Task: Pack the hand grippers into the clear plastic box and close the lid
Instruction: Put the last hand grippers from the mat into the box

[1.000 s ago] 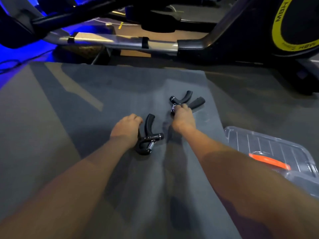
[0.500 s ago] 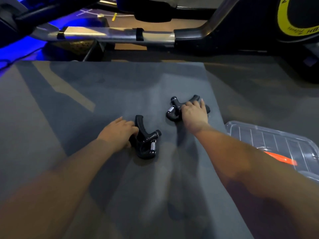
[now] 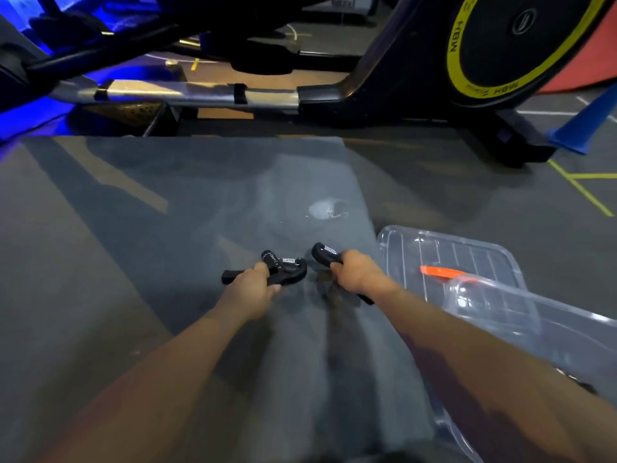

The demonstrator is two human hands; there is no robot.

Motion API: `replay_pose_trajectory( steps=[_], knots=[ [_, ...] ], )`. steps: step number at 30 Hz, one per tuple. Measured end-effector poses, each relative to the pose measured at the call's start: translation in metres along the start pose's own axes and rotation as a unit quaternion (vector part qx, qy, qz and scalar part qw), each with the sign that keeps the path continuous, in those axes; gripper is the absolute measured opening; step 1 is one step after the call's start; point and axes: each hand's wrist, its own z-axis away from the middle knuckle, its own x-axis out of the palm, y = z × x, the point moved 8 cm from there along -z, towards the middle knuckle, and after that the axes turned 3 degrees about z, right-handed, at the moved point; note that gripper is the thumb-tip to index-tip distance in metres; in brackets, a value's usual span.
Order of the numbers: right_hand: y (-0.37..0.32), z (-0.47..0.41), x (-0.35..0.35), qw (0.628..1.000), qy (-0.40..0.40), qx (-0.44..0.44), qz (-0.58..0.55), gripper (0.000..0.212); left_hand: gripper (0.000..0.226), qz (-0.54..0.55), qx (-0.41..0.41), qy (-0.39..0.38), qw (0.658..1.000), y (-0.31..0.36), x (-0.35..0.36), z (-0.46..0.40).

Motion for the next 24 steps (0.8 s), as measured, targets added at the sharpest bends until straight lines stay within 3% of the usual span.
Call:
replay_pose_trajectory(
  steps=[3, 6, 10, 13, 15, 18, 21, 24],
  knots=[
    [0.009, 0.02, 0.007, 0.995, -0.057, 0.003, -0.083, 0.019, 0.036, 0.071, -0.016, 0.014, 0.997, 0.007, 0.0, 0.016],
    [0.01, 0.042, -0.002, 0.983, -0.063, -0.002, -0.171, 0.018, 0.024, 0.182, -0.029, 0.027, 0.983, 0.012, -0.009, 0.027],
    [0.005, 0.059, -0.027, 0.971, -0.033, -0.019, -0.235, 0.022, 0.025, 0.245, -0.021, 0.028, 0.969, 0.032, -0.031, 0.042],
    [0.005, 0.069, -0.049, 0.959, 0.013, -0.037, -0.281, 0.005, 0.02, 0.311, -0.012, 0.024, 0.95, 0.056, -0.047, 0.051],
    [0.011, 0.073, -0.059, 0.949, 0.054, -0.038, -0.308, 0.017, 0.02, 0.352, -0.016, 0.037, 0.935, 0.069, -0.057, 0.051],
    [0.019, 0.083, -0.073, 0.937, 0.104, -0.057, -0.328, 0.013, 0.029, 0.336, -0.031, 0.074, 0.938, 0.085, -0.065, 0.051],
    [0.035, 0.088, -0.08, 0.901, 0.107, -0.069, -0.414, 0.017, 0.033, 0.277, -0.055, 0.127, 0.951, 0.092, -0.064, 0.051],
    [0.042, 0.089, -0.074, 0.837, 0.042, -0.073, -0.541, 0.013, 0.029, 0.386, -0.056, 0.103, 0.915, 0.104, -0.041, 0.052]
  ],
)
